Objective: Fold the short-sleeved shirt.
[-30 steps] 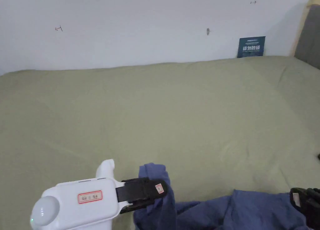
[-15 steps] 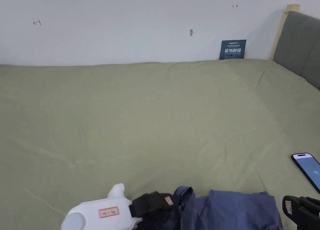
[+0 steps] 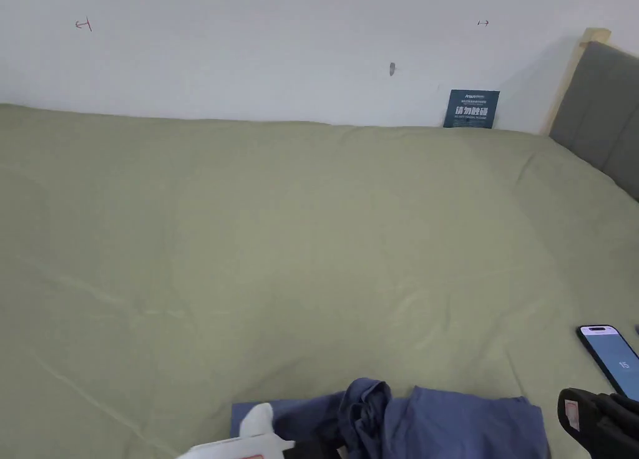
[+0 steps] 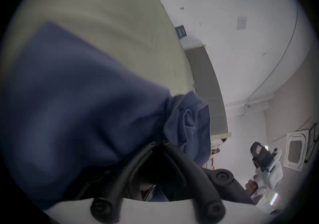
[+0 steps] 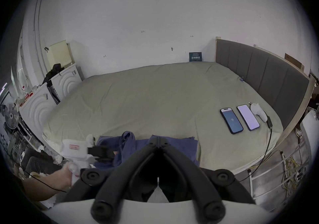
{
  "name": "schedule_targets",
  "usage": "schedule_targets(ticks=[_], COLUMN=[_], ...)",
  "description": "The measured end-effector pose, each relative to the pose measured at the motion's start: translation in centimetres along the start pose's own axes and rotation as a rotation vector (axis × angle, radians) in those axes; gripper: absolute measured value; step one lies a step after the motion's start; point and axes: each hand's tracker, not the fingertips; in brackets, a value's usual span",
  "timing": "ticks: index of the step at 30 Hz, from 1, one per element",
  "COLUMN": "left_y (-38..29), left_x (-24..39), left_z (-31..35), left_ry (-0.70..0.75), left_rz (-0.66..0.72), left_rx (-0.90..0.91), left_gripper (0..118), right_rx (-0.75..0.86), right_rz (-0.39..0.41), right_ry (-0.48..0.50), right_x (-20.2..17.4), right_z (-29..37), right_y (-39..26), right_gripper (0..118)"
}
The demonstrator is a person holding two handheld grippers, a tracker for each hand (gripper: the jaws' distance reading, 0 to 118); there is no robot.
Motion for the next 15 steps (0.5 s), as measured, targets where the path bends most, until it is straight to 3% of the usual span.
schedule_targets(ticks=[4, 10, 15], left_y=[-2.7, -4.4, -3.3], left_x=[0.0, 0.1, -0.3], left_z=[-4.0, -4.6, -4.0], left_ry=[-0.021, -0.017, -0.058], left_rz=[0.000, -0.095, -0.012], left_rx=[-0.040, 0.008, -0.022], left_gripper=[0, 0, 0], right_rx=[-0.007, -0.038, -0.045], right_rz=[0.010, 0.028, 0.041], right_ry=[-0.005, -0.005, 0.017], right_x=[-0.2, -0.6, -1.5], right_z=[0.5, 0.0, -0.6], right_y=[0.1, 0.2, 0.2], right_gripper=[0, 0, 0])
